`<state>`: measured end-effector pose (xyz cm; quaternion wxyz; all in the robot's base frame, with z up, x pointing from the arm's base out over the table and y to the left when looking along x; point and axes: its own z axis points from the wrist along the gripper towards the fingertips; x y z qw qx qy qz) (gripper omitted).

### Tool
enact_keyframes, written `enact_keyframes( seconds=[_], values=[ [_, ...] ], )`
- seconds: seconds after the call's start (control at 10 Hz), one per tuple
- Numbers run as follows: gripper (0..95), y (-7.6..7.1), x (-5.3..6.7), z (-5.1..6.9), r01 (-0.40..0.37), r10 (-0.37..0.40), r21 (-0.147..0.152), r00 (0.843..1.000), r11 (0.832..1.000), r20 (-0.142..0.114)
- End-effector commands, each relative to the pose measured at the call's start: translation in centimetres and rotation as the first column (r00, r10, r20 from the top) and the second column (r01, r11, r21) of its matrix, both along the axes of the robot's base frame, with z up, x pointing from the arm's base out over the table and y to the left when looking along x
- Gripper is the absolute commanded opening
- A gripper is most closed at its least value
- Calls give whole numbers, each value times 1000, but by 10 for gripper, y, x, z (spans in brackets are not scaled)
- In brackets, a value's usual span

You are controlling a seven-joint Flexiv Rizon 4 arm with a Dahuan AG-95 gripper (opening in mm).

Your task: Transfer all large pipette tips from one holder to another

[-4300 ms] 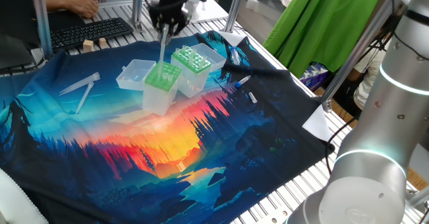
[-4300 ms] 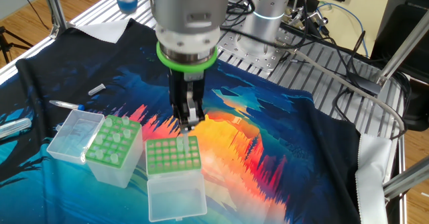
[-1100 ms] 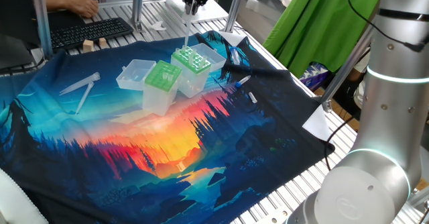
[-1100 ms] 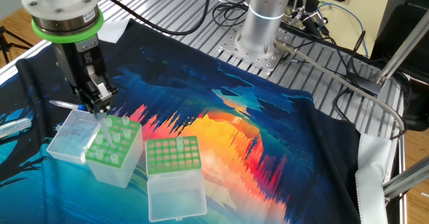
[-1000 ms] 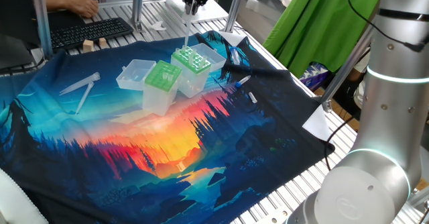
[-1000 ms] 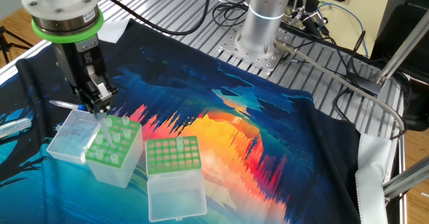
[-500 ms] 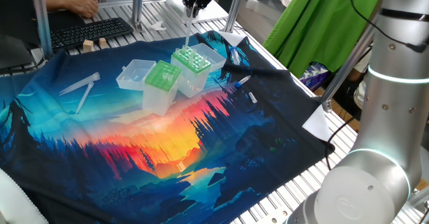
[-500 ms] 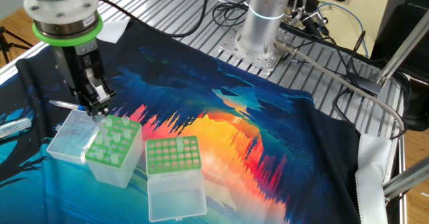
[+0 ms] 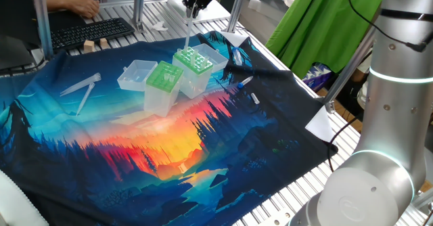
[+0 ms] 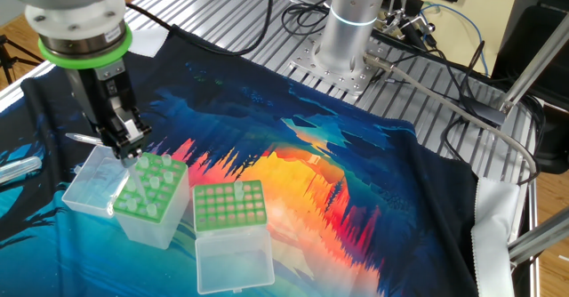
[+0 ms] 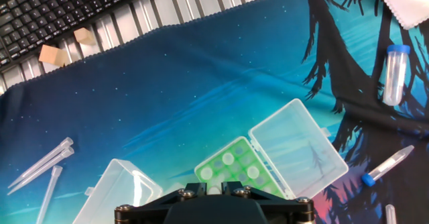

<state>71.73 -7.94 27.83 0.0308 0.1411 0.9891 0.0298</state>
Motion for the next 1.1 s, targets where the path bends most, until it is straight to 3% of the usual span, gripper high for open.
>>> enact_keyframes(
  seconds=[0.1, 0.8, 1.1],
  values=[
    [0, -2, 4, -3, -4, 4, 4, 1000, 1000, -5],
    [0, -1, 6, -15, 7, -7, 15, 1000, 1000, -3],
    [0, -1, 6, -27, 6, -6, 11, 1000, 1000, 5]
  ],
)
